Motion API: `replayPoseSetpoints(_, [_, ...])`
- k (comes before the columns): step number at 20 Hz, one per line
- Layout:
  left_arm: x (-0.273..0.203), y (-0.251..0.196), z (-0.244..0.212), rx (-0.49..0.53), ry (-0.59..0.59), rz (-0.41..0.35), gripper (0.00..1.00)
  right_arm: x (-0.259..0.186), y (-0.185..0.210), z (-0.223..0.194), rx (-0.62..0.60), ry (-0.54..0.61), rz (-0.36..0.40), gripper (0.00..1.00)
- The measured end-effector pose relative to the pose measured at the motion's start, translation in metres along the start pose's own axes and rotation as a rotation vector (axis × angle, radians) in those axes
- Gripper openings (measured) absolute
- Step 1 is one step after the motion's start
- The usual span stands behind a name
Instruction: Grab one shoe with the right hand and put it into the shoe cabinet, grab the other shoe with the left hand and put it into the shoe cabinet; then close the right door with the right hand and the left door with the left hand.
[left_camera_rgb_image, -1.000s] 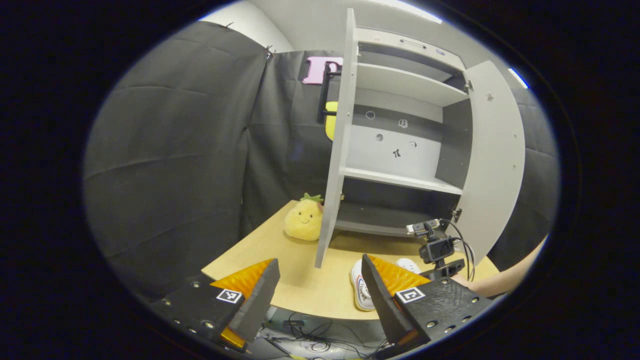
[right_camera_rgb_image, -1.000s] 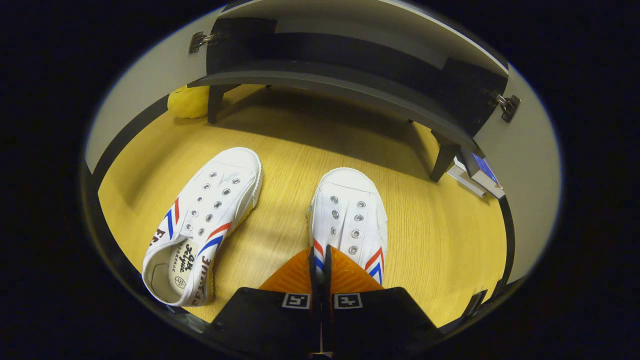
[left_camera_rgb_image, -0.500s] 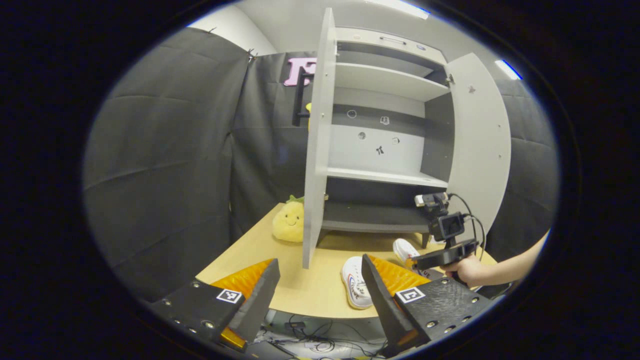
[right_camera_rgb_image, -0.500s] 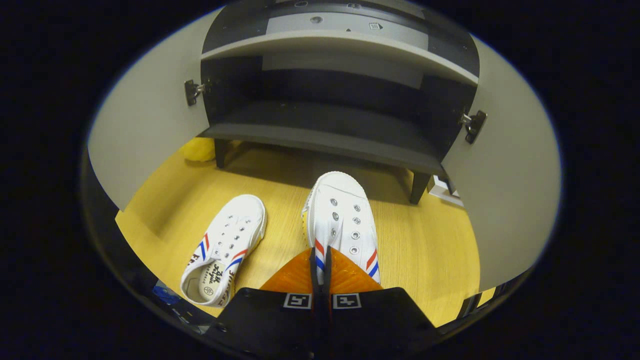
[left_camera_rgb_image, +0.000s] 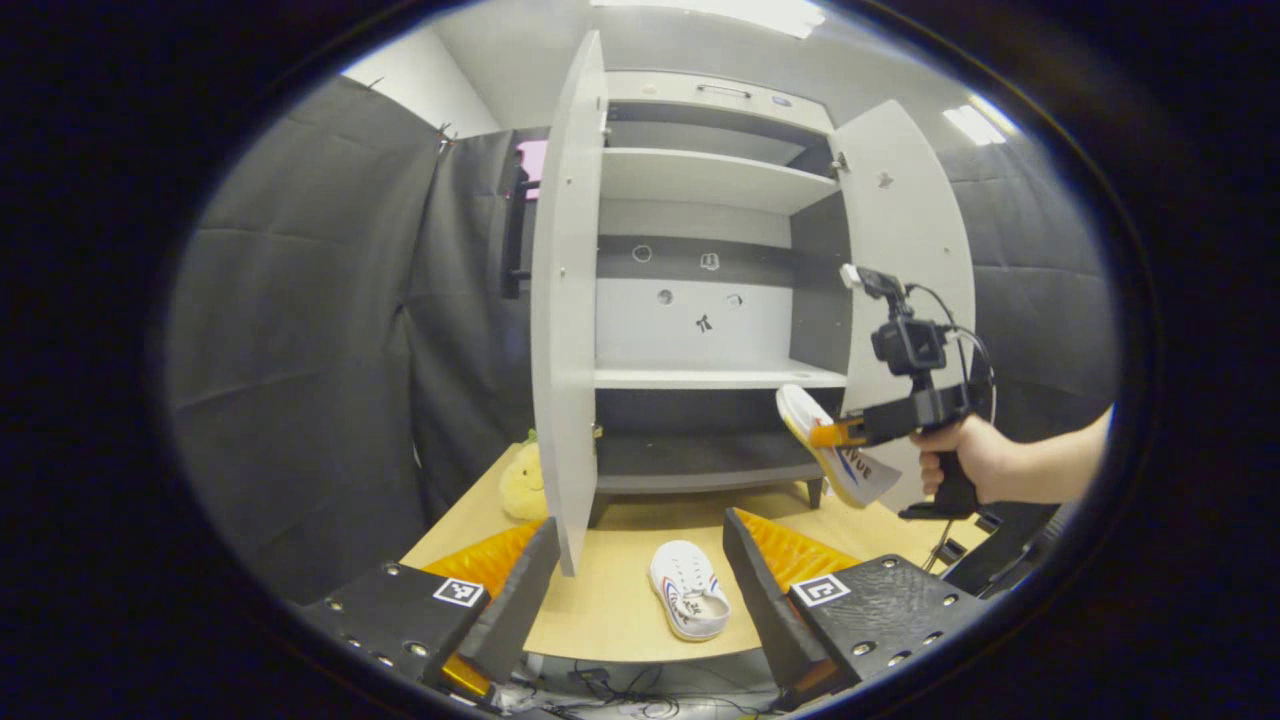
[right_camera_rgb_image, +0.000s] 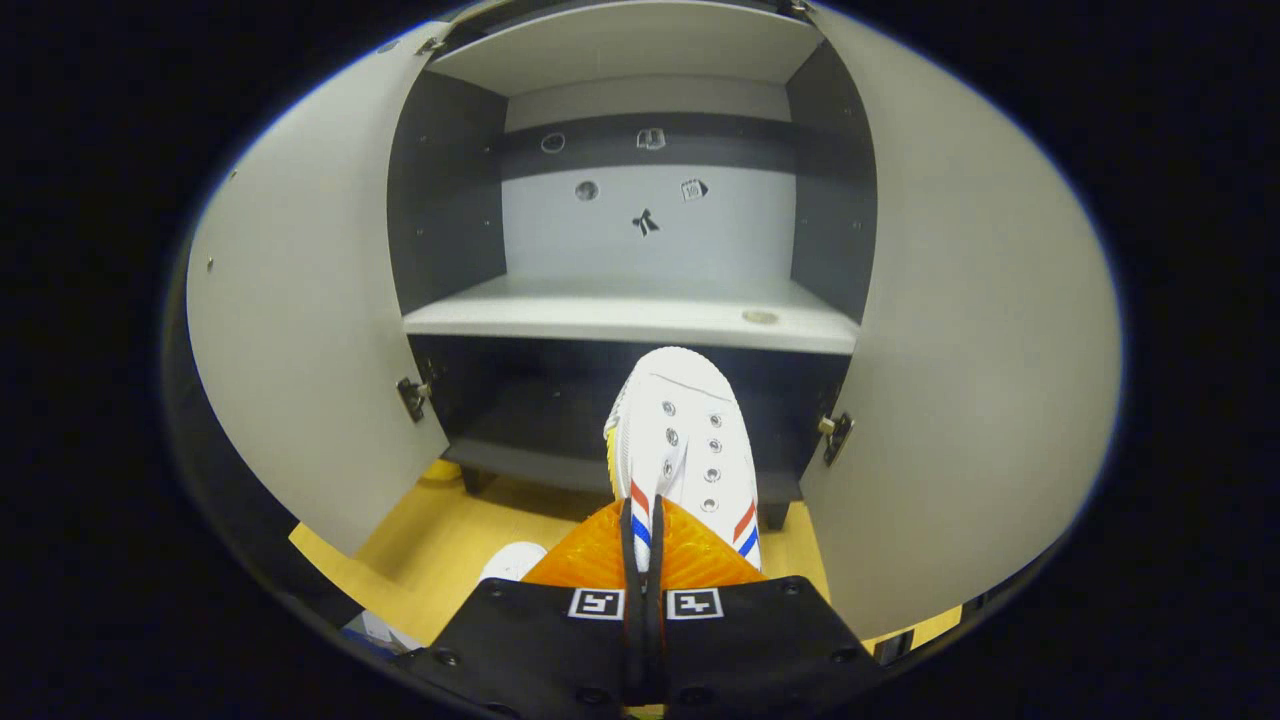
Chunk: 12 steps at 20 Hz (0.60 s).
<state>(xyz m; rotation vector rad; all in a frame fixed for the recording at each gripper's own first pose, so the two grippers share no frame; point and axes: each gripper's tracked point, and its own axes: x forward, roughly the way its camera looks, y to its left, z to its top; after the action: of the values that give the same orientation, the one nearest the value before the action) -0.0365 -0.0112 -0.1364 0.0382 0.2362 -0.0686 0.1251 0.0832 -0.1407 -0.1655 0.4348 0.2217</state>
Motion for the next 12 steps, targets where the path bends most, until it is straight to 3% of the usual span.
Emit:
replayPoseSetpoints(7, [0.013,-0.017,0.027,-0.040,-0.041,-0.075,0.94,-0.007,-0.005,0.084,0.003,-0.112,-0.020,0.01])
replayPoseSetpoints(12, [0.029,-0.022,0.047,-0.014,-0.074,-0.073,0.94,0.016,-0.007,0.136,-0.012,-0.175,-0.015,0.01])
